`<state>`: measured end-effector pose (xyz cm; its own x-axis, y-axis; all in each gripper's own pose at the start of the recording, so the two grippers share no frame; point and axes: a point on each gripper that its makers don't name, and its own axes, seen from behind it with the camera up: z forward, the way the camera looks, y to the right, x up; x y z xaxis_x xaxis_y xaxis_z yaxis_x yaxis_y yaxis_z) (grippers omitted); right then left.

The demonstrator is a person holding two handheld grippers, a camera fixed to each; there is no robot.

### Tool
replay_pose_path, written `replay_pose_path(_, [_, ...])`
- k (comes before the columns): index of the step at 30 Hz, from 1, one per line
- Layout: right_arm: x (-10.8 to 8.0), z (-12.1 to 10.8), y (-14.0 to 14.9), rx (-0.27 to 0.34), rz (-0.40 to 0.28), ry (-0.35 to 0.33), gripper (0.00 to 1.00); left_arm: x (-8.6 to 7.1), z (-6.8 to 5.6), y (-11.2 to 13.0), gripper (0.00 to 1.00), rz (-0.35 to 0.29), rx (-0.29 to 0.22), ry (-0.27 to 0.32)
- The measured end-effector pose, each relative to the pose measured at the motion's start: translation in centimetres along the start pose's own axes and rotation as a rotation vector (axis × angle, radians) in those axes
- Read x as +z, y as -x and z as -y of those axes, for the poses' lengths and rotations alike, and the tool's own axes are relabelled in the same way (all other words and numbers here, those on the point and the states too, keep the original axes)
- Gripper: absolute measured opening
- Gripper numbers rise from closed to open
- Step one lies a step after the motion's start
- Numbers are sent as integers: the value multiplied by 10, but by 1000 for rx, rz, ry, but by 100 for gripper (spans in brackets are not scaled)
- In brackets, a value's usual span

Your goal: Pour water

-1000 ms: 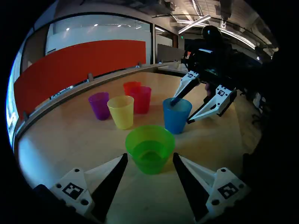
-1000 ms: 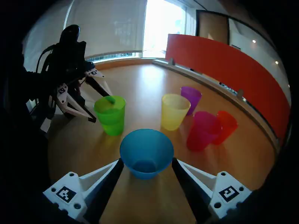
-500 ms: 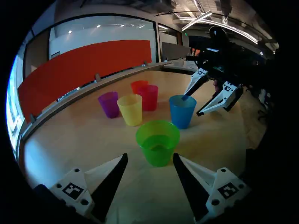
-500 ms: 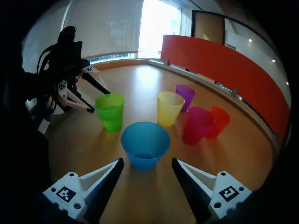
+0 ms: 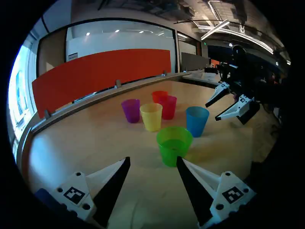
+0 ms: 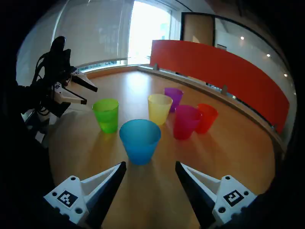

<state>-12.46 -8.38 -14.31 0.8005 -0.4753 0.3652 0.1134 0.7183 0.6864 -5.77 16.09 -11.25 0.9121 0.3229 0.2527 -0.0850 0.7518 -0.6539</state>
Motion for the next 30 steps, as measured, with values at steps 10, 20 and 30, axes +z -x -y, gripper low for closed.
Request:
replay_pose_path(10, [-28,-22,5,72,-52,128,100,-12,26,-8,90,-59,-121,-97])
replay_pose_path(20, [-45,-36,-5,149,-136,228,100,-23,45,-14,90,-112,-180,-185])
replay_pose_path(30, [-54,-54,-31,171,-237,320,100,-24,60,-28,90,-176,-218,-247])
